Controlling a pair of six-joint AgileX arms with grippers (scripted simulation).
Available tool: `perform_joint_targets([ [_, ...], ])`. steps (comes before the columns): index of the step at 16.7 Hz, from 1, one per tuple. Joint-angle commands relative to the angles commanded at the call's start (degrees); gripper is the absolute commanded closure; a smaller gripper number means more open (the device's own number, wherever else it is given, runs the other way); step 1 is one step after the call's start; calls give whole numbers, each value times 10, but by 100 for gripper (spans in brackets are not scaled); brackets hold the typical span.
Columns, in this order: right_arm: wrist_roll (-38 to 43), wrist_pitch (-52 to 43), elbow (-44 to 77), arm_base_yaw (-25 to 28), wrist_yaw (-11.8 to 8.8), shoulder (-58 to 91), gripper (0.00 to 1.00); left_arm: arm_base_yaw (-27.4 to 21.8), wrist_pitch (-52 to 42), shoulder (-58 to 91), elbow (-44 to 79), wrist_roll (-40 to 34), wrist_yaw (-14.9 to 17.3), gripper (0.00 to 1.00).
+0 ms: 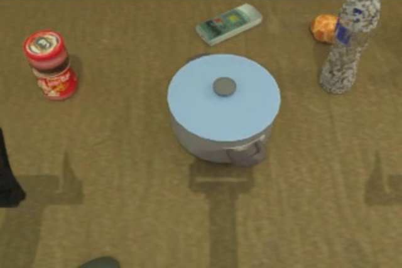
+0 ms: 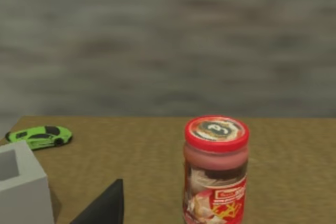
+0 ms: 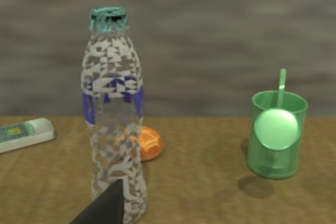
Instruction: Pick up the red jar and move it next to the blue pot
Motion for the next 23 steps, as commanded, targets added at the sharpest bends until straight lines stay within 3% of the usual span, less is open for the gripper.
perform_joint_targets([
  [5, 0, 0, 0, 0, 0, 0, 0, 0, -27, 31, 16, 7, 3, 0],
  [11, 0, 0, 0, 0, 0, 0, 0, -6, -174, 222, 146, 56, 25, 0],
  [16, 0, 0, 0, 0, 0, 0, 0, -14, -322, 452, 363, 129, 48, 0],
  [23, 0, 0, 0, 0, 0, 0, 0, -16, -511, 817, 773, 261, 67, 0],
])
